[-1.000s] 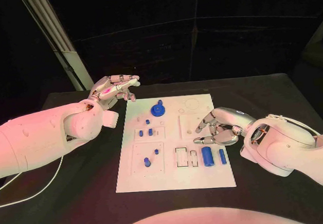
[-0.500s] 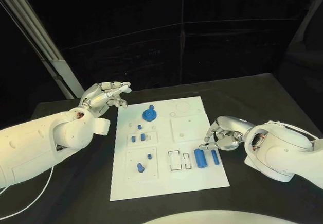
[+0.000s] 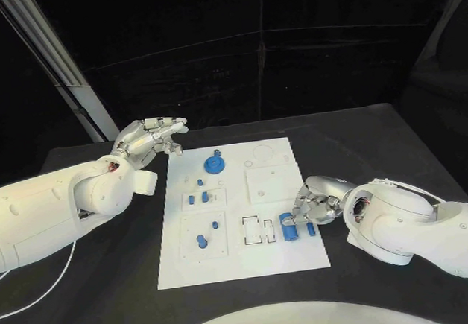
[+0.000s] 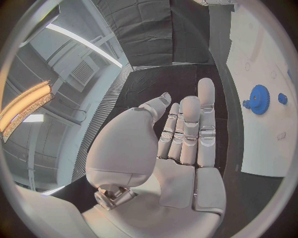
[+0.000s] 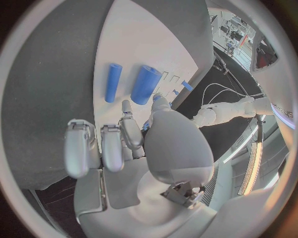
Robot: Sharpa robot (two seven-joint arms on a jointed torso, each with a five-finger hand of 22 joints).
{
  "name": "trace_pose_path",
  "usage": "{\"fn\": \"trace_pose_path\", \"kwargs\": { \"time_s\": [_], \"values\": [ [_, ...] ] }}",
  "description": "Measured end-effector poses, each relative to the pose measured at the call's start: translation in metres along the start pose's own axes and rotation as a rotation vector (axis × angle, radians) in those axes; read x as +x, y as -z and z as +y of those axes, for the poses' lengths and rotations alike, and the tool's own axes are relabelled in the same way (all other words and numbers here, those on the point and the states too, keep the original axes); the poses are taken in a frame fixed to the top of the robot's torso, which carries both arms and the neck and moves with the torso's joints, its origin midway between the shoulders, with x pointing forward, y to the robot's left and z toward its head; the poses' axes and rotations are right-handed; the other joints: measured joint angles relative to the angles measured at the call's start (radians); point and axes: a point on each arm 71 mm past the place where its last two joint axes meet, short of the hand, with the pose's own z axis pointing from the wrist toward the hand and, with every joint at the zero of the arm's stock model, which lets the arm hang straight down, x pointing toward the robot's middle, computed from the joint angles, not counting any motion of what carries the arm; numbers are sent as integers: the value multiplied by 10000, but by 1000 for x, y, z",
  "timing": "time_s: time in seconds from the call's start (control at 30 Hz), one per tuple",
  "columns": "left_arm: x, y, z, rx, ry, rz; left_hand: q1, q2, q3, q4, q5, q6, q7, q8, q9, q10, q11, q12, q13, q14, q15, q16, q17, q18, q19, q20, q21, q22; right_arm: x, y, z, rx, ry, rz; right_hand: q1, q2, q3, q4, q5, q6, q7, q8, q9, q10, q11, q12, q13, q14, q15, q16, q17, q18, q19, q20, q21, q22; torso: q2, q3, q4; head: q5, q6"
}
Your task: Assemble the parts on the task board
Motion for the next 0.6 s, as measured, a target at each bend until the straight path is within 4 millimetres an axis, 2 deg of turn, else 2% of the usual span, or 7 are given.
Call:
{"fn": "trace_pose_path", "kwargs": {
  "time_s": [0.2,0.6],
  "values": [
    [0,0,0,-4,0,-2,0,0,0,0,0,0,0,0,1,0,0,0,1,0,0,0,1,0,0,0,0,1,4,-2,0,180,202,281,-66,66,-33,-23,-46,37,-36,69,78,0,0,0,11,0,0,9,33,1,0,0,0,0,3,-9,-5,-1,-47],
    [-1,1,0,-9,2,-9,0,0,0,0,0,0,0,0,1,0,0,0,2,0,0,0,1,0,0,0,0,2,9,-8,14,30,736,423,-63,68,-33,-23,-56,132,-85,265,177,-1,0,0,75,0,1,50,61,3,37,-38,68,-1,3,-16,-6,-9,-107]
  ]
}}
